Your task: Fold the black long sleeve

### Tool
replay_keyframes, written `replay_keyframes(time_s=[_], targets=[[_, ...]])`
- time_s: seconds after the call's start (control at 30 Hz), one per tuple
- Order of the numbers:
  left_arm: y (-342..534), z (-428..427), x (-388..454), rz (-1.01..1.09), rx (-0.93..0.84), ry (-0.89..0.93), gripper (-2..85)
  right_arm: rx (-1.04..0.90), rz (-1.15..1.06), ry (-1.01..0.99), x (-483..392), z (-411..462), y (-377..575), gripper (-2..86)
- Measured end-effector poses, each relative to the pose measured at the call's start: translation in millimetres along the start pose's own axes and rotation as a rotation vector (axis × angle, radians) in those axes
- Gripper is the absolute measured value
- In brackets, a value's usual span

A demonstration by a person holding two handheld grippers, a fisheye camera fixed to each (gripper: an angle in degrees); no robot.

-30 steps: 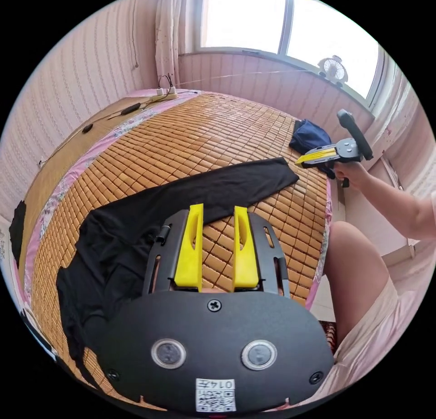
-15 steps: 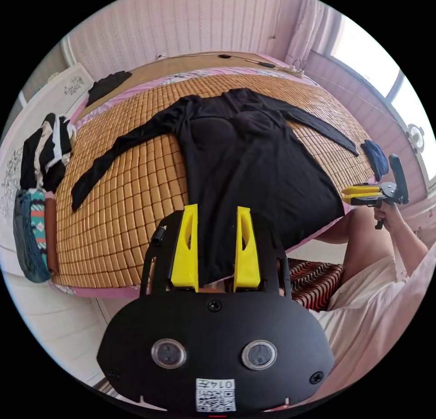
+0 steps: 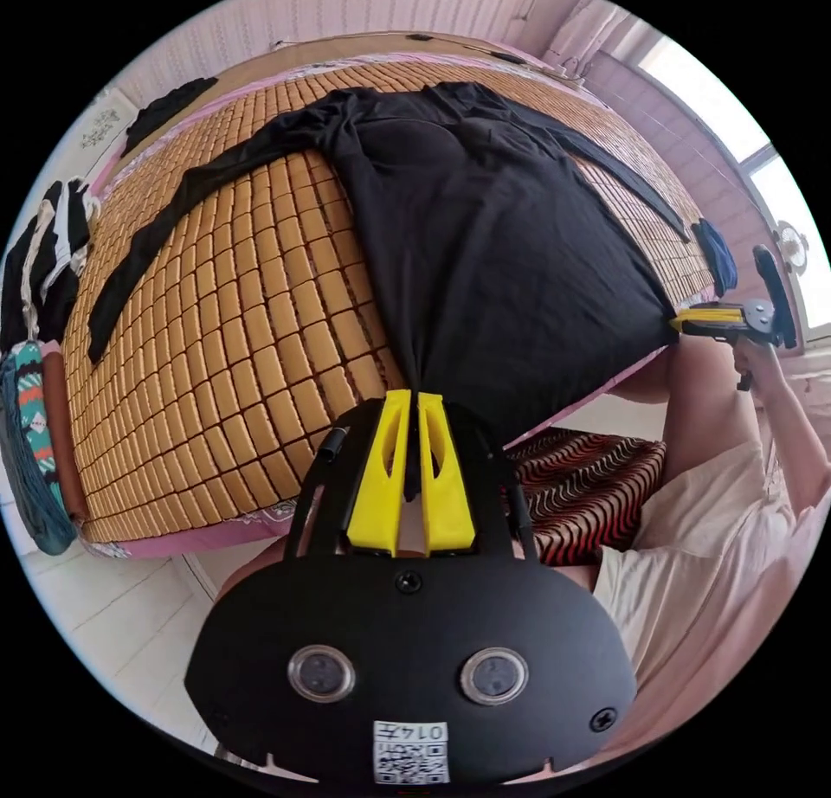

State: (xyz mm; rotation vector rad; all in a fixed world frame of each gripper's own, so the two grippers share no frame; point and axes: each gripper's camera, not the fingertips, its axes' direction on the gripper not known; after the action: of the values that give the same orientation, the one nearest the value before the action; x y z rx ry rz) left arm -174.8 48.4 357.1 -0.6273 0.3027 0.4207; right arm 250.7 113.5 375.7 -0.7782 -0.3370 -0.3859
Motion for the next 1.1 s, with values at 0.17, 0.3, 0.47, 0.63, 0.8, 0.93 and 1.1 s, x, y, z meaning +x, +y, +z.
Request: replay_keyframes(time_s=[0.17, 0.3, 0.47, 0.63, 0.8, 0.93, 1.1], targets=[[24, -16, -23, -0.018, 0.089, 0.072, 0.6, -0.054, 0.009, 0.015, -22, 20, -32, 1.8], [55, -56, -64, -0.105, 0.253, 0.115, 5.0, -0.063, -0.028, 0.069, -36, 12, -58, 5.0], [90, -90, -151, -0.26, 0.382, 0.018, 6.8, 0.055, -0.261, 0.184, -90, -22, -158, 9.3], [103, -97, -245, -0.34, 0.383, -0.204, 6.8, 0.229, -0.51, 0.172, -179, -39, -276, 9.5], [93, -81, -307, -0.314, 0.291, -0.257, 9.5, 0.292, -0.65, 0.168, -266, -23, -383, 9.0], [83, -69, -341, -0.291, 0.254, -0.265, 9.5, 0.275, -0.68, 0.177, -316, 9, -458, 9.2], [80, -63, -376, -0.342, 0.255, -0.239, 8.8, 0.216, -0.653, 0.214, -346, 58, -517, 8.3]])
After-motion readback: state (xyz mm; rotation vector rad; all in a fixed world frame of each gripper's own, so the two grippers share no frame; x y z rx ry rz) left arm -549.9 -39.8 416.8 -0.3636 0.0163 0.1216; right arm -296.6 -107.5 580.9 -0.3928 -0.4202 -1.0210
